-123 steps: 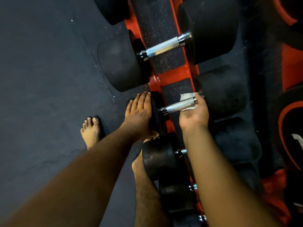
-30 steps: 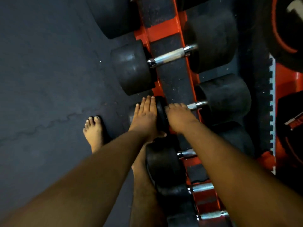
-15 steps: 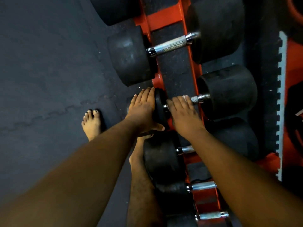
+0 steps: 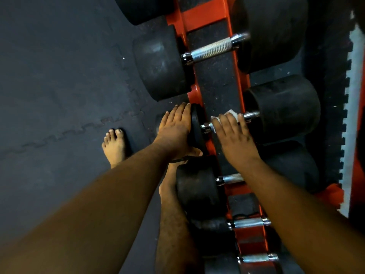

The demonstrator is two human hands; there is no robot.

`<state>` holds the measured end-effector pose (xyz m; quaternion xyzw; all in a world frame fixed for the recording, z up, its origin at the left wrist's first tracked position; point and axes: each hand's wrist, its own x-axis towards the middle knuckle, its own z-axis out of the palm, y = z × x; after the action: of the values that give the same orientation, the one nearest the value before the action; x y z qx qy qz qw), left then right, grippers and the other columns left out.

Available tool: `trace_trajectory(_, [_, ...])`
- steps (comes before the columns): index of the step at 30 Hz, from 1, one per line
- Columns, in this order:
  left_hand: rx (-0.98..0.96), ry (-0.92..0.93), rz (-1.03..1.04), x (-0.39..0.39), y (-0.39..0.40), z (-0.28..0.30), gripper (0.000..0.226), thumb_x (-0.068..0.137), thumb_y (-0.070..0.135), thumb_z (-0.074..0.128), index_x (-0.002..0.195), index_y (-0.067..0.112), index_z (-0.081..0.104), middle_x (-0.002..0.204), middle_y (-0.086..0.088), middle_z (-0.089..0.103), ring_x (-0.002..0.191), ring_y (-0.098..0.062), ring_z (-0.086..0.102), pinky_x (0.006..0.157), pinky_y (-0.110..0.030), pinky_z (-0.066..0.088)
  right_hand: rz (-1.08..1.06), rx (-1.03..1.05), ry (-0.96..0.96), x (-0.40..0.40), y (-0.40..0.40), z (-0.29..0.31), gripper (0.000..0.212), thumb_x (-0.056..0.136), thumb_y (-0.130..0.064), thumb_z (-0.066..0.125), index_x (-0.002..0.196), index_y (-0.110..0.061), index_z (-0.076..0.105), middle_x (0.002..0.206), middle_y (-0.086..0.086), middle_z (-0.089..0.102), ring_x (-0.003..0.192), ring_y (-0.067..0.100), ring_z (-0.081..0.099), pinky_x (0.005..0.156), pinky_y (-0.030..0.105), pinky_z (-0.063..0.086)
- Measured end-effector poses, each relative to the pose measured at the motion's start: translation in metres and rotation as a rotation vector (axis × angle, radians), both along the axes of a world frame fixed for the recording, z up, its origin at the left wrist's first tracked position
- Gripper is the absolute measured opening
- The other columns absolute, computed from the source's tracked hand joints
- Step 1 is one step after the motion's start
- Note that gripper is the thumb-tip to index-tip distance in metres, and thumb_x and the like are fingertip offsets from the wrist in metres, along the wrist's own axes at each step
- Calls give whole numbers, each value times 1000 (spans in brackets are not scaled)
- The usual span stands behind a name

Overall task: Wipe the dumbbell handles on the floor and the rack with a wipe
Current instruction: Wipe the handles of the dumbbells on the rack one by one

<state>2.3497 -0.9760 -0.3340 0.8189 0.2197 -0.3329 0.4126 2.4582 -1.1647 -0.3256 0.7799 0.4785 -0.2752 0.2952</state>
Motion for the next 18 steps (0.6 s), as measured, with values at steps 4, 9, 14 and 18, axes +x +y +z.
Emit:
trace_trajectory(4, [-1,2,-13,3,1,2,150,59,58,91,161,16,-11,171,-5,-7,157,-24,-10,126,-43,-7,-117,-81,122,31,56,-15,29,93,-19,53,122,-17,57,121,9,64,114,30,58,98,42,41])
trace_trajectory(9, [-8,10,-11,2,2,3,150,60,57,91,161,15,-11,171,-5,-7,157,-24,-11,124,-42,-9,-173,12,66,32,34,-10,36,88,-18,64,123,-18,55,121,9,60,120,30,53,110,42,33])
trace_trajectory(14, [3,3,-16,3,0,1,149,60,58,91,161,15,-9,171,-5,-6,157,-23,-10,121,-40,-11,-227,169,-102,0,2,-2,65,87,-6,45,151,-6,31,154,22,34,150,39,20,125,55,2])
trace_trajectory(18, [15,7,-36,5,1,2,150,59,59,91,161,14,-9,171,-5,-5,157,-23,-9,126,-43,-7,-213,292,102,-13,27,-14,55,90,-7,54,144,-9,46,144,13,49,144,30,35,124,50,4])
